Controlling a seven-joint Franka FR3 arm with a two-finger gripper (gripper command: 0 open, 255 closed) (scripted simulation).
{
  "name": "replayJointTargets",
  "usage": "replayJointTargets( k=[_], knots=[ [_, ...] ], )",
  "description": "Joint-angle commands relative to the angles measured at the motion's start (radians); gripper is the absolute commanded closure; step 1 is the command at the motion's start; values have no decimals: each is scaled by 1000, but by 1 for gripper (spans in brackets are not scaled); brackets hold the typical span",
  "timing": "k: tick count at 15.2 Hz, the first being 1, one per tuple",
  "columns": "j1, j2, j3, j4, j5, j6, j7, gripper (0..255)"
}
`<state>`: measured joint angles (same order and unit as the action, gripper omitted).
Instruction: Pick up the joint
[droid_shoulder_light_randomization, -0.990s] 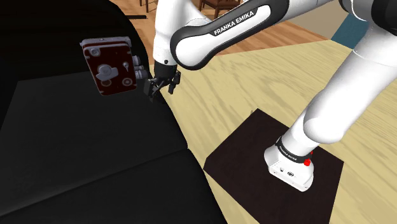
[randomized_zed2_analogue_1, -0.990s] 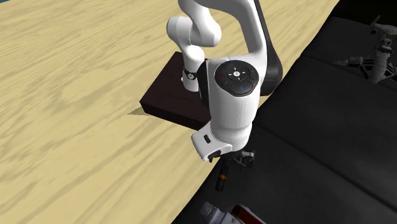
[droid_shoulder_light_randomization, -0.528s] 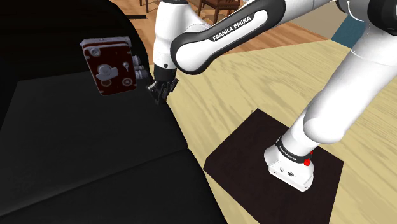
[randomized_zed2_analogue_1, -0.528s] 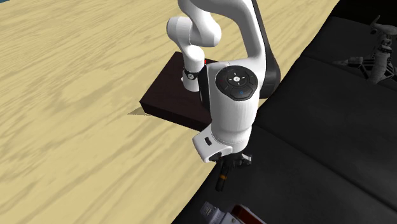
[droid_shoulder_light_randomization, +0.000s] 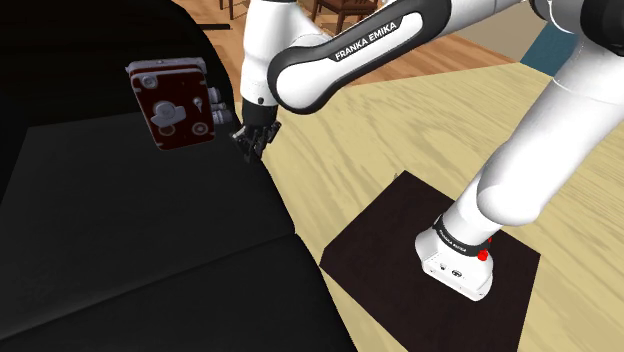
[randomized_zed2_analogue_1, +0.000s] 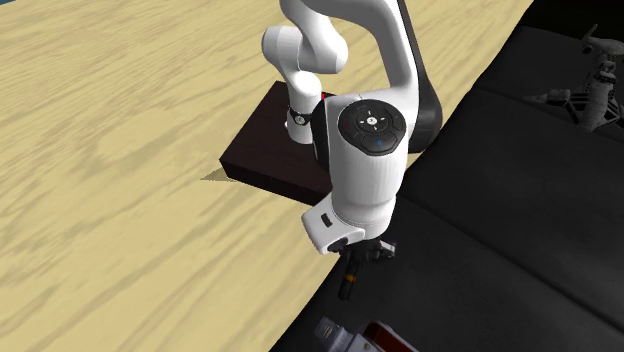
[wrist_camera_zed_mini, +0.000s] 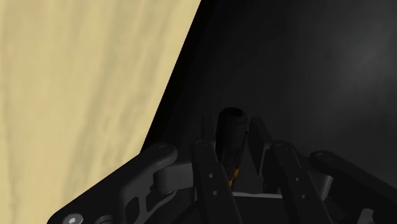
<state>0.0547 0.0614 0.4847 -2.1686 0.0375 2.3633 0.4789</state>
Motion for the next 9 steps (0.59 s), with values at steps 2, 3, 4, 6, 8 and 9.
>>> replayJointTargets(
  k=[2,3,4,6,8,9],
  knots=[
    [-2,-17,0,19,10,-36,-6,255],
    [-3,-24,0,26,14,-49,-8,255],
    [-3,-31,0,33,18,-62,-10,255],
    [-4,-44,-1,47,25,-88,-14,255],
    [-5,-57,-1,62,31,-115,-18,255],
    [-6,-62,-2,70,34,-128,-19,255]
  ],
)
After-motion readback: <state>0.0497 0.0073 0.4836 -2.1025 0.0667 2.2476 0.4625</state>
